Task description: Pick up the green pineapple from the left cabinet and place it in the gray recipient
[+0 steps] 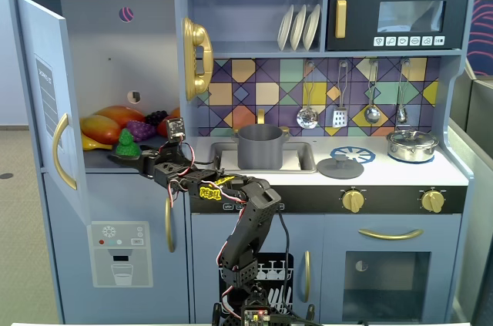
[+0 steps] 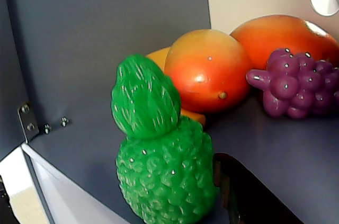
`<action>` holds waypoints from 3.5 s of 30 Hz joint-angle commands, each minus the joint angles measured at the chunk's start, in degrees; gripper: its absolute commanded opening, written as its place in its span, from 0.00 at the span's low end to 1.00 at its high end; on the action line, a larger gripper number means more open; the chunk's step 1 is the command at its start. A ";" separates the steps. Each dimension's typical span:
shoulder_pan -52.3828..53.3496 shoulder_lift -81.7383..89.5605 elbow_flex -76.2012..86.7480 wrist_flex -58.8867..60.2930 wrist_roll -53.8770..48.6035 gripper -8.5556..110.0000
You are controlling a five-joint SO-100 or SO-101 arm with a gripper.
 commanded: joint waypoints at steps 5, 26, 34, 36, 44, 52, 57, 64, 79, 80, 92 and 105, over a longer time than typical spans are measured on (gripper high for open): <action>1.93 -2.37 -5.80 -2.55 0.35 0.44; -7.73 11.43 1.58 -13.62 -17.49 0.07; 4.57 42.10 17.23 -14.94 -25.40 0.07; 12.57 45.62 16.26 -12.13 -22.94 0.07; 41.22 38.58 0.88 10.20 -10.37 0.07; 47.46 14.94 -17.67 19.34 -9.84 0.07; 49.31 8.17 -22.06 19.51 -7.21 0.24; 48.43 15.12 -20.30 20.74 -6.06 0.33; 52.03 59.50 17.31 95.36 -10.72 0.18; 51.94 61.44 21.45 95.54 -11.78 0.19; 44.21 61.17 47.46 90.88 7.12 0.18; 46.23 66.97 47.46 111.62 -1.41 0.18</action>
